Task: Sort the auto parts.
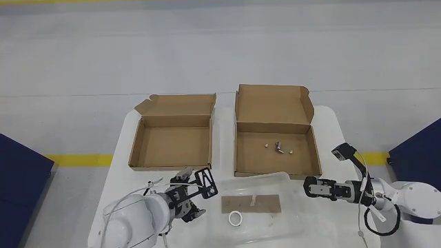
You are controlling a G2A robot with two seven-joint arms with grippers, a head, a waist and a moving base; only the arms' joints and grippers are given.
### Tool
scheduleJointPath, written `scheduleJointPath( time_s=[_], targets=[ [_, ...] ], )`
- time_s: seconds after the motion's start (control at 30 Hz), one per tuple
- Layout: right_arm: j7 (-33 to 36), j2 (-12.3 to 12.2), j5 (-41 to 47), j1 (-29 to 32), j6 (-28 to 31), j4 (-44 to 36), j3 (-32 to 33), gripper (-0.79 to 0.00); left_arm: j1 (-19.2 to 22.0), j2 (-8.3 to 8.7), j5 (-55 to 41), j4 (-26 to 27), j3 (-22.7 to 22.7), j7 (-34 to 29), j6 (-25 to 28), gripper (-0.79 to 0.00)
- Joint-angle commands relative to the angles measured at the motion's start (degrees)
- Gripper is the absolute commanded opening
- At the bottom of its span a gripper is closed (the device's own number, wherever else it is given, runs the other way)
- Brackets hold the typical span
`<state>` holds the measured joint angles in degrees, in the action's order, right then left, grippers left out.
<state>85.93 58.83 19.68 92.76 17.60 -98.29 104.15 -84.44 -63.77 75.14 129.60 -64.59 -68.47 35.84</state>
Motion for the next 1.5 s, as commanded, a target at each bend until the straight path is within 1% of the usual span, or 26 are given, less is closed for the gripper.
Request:
scheduleJointPath(
  time_s=[0.0, 0.1, 0.2, 0.3, 0.37, 0.63, 0.7, 0.73, 0.87, 0.97, 1.07, 1.3, 1.37, 1.47],
  targets=[
    [0.0, 0.0, 0.0, 0.0, 0.0, 0.0, 0.0, 0.000, 3.1, 0.10, -0.4, -1.7, 4.7, -1.2, -1.2, 0.000],
    [0.0, 0.0, 0.0, 0.0, 0.0, 0.0, 0.0, 0.000, 9.9, 0.11, -3.0, -5.3, 12.7, -4.8, -4.8, 0.000],
    [0.0, 0.0, 0.0, 0.0, 0.0, 0.0, 0.0, 0.000, 17.9, -0.33, -9.5, -8.6, 19.5, -8.5, -8.5, 0.000],
    [0.0, 0.0, 0.0, 0.0, 0.0, 0.0, 0.0, 0.000, 24.5, -0.90, -15.0, -11.4, 24.9, -13.1, -13.1, 0.000],
    [0.0, 0.0, 0.0, 0.0, 0.0, 0.0, 0.0, 0.000, 27.5, -1.17, -16.4, -12.7, 27.4, -15.3, -15.3, 0.000],
    [0.0, 0.0, 0.0, 0.0, 0.0, 0.0, 0.0, 0.000, 27.4, -1.17, -16.4, -12.9, 27.5, -15.0, -15.3, 0.000],
    [0.0, 0.0, 0.0, 0.0, 0.0, 0.0, 0.0, 0.000, 26.9, -1.33, -17.3, -15.0, 28.2, -12.8, -14.3, 0.000],
    [0.0, 0.0, 0.0, 0.0, 0.0, 0.0, 0.0, 0.000, 27.5, -1.51, -17.4, -16.0, 28.9, -12.5, -13.2, 0.000],
    [0.0, 0.0, 0.0, 0.0, 0.0, 0.0, 0.0, 0.000, 30.2, -3.06, -19.4, -20.8, 32.0, -12.1, -13.5, 0.000],
    [0.0, 0.0, 0.0, 0.0, 0.0, 0.0, 0.0, 0.000, 32.7, -4.63, -20.7, -24.1, 34.6, -12.7, -15.2, 0.000],
    [0.0, 0.0, 0.0, 0.0, 0.0, 0.0, 0.0, 0.000, 34.7, -5.93, -20.7, -25.1, 36.2, -13.0, -17.7, 0.000],
    [0.0, 0.0, 0.0, 0.0, 0.0, 0.0, 0.0, 0.000, 34.7, -5.93, -20.7, -25.1, 36.2, -13.0, -17.7, 0.000],
    [0.0, 0.0, 0.0, 0.0, 0.0, 0.0, 0.0, 0.000, 34.3, -5.93, -19.4, -25.3, 37.1, -12.0, -16.2, 0.000],
    [0.0, 0.0, 0.0, 0.0, 0.0, 0.0, 0.0, 0.000, 34.2, -6.21, -18.6, -26.4, 38.0, -11.6, -15.4, 0.000]
  ],
)
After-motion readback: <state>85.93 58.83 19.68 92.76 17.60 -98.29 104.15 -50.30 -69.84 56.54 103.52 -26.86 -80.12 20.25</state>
